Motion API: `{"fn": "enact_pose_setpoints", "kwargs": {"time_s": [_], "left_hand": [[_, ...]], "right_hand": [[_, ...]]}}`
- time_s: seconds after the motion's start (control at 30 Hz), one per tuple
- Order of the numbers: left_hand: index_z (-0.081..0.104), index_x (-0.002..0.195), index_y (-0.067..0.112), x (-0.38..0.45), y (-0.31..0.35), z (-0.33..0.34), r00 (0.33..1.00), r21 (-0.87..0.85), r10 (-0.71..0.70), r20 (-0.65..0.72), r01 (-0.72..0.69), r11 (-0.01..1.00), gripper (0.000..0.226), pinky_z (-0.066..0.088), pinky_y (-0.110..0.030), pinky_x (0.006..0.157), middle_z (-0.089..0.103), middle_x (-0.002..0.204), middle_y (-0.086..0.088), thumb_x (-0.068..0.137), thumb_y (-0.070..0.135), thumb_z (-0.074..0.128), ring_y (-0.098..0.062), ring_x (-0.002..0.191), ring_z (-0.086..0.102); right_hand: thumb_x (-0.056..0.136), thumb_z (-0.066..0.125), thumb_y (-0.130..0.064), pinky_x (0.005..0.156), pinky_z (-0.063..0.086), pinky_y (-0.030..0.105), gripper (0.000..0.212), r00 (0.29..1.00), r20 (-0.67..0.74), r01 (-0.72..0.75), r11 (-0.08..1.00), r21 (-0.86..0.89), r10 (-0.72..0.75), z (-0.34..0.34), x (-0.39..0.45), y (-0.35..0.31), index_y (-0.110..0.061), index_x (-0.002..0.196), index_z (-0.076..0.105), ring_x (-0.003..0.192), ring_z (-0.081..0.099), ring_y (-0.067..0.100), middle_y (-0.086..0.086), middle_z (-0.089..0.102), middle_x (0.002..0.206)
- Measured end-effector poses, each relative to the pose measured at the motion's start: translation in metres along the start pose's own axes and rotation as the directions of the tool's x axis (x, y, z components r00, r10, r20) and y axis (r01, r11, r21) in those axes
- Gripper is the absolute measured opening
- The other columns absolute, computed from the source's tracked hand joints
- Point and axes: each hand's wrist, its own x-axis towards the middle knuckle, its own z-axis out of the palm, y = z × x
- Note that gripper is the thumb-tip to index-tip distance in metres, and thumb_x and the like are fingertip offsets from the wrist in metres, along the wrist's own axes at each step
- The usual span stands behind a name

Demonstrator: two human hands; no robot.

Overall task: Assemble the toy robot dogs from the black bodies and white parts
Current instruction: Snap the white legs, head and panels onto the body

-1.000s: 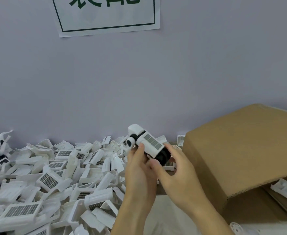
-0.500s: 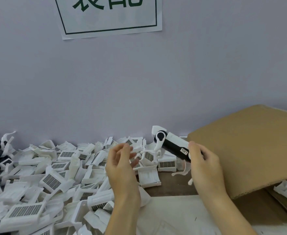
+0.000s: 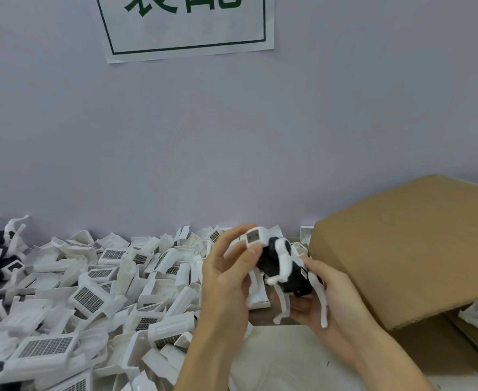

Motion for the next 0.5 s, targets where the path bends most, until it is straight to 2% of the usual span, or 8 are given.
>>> {"fn": "enact_pose_setpoints", "kwargs": {"time_s": [0.07,0.13,0.2,0.27,0.37,0.47,0.5], "left_hand": [[0.076,0.099,0.022,-0.0005,-0.0013,0.002,0.996,0.016,0.008,0.09,-0.009,1.0,0.027,0.056,-0.039,0.081,0.075,0.098,-0.011,0.073,0.014,0.08,-0.026,0.091,0.071],[0.076,0.098,0.022,-0.001,-0.0027,0.0031,0.987,0.029,0.004,0.162,-0.009,1.0,0.03,0.053,-0.044,0.089,0.075,0.1,-0.01,0.069,0.019,0.083,-0.027,0.096,0.069],[0.077,0.098,0.023,-0.0007,-0.0036,0.0029,0.98,0.024,-0.006,0.199,0.001,1.0,0.032,0.052,-0.044,0.092,0.075,0.103,-0.009,0.067,0.021,0.084,-0.027,0.1,0.068],[0.077,0.097,0.024,-0.0009,-0.0035,0.0024,0.977,0.025,-0.01,0.212,0.005,1.0,0.032,0.052,-0.041,0.092,0.075,0.104,-0.009,0.066,0.022,0.084,-0.026,0.101,0.069],[0.076,0.096,0.024,0.0014,-0.0055,0.0018,0.982,0.001,-0.014,0.186,0.014,1.0,0.027,0.054,-0.045,0.091,0.074,0.1,-0.009,0.071,0.015,0.081,-0.027,0.096,0.069],[0.074,0.097,0.017,0.0043,-0.0077,-0.0009,0.993,-0.136,-0.054,0.106,0.069,0.988,0.026,0.059,-0.038,0.073,0.073,0.097,-0.014,0.075,0.005,0.068,-0.025,0.083,0.071],[0.072,0.099,0.014,0.0047,-0.0073,-0.0021,0.994,-0.195,-0.071,0.081,0.085,0.977,0.029,0.058,-0.034,0.066,0.071,0.1,-0.017,0.074,0.002,0.066,-0.025,0.08,0.071]], "right_hand": [[0.104,0.043,-0.03,0.103,0.047,0.06,0.042,1.0,0.001,-0.007,0.998,0.066,0.007,-0.0018,-0.0014,-0.0005,-0.002,0.12,0.069,0.106,0.063,0.055,0.03,0.07,0.113],[0.104,0.044,-0.029,0.105,0.046,0.062,0.041,1.0,-0.015,-0.002,0.997,0.081,0.004,-0.0026,-0.0032,-0.0004,-0.002,0.121,0.069,0.107,0.062,0.056,0.029,0.071,0.112],[0.103,0.045,-0.031,0.098,0.052,0.06,0.041,1.0,-0.03,0.005,0.998,0.066,-0.003,-0.0031,-0.0028,0.0012,-0.003,0.119,0.071,0.094,0.068,0.049,0.028,0.072,0.107],[0.103,0.047,-0.03,0.082,0.058,0.05,0.04,0.999,-0.047,0.005,0.998,0.067,-0.002,-0.0026,-0.0008,0.0028,-0.001,0.116,0.071,0.074,0.066,0.036,0.024,0.071,0.093],[0.102,0.044,-0.03,0.08,0.056,0.049,0.04,1.0,-0.03,-0.001,0.997,0.076,0.004,-0.0026,0.0005,0.0037,0.0,0.11,0.07,0.072,0.069,0.033,0.023,0.072,0.087],[0.098,0.048,-0.029,0.07,0.056,0.041,0.034,0.998,-0.028,0.064,0.993,0.101,-0.062,-0.0061,0.0022,0.0016,-0.008,0.105,0.075,0.076,0.071,0.028,0.019,0.075,0.101],[0.097,0.05,-0.027,0.072,0.055,0.042,0.032,0.995,-0.037,0.101,0.989,0.108,-0.098,-0.0064,0.003,0.0008,-0.009,0.105,0.075,0.08,0.07,0.029,0.017,0.075,0.105]]}}
